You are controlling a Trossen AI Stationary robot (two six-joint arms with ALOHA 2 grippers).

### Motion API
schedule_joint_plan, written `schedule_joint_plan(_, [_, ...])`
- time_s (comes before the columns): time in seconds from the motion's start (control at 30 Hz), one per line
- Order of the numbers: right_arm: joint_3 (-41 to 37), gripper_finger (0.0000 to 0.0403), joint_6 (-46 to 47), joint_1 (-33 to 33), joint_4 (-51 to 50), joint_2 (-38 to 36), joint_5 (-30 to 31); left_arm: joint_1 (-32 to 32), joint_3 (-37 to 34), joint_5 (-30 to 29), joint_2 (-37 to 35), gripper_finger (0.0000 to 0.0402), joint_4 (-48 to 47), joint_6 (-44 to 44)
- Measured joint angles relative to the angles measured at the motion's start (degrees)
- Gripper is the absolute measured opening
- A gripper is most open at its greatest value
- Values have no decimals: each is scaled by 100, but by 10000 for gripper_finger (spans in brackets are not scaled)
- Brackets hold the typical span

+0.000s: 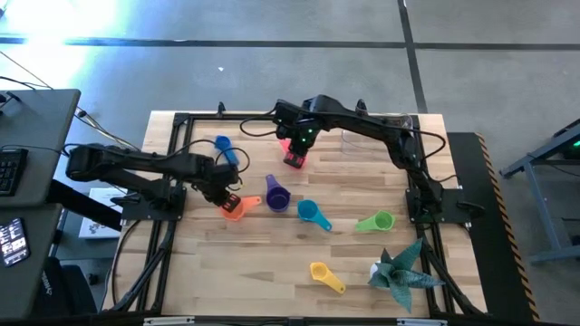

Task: Nest measuring cups in basket
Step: Stack the orange measuring cup on top of the purple measuring cup

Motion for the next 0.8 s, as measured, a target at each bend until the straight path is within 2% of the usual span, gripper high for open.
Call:
schedule_joint_plan(0.23, [17,62,449,154,176,-369,-14,-249,2,-405,-690,3,397,-521])
schedule_joint_plan(0.57, [13,62,1760,686,313,-627,64,-432,4,-797,-1436,3,1020,-461])
schedule_joint_plan(0.8, [13,62,2776,1463,177,-645,735,-432,4,-807,-1550,2,1147,-77])
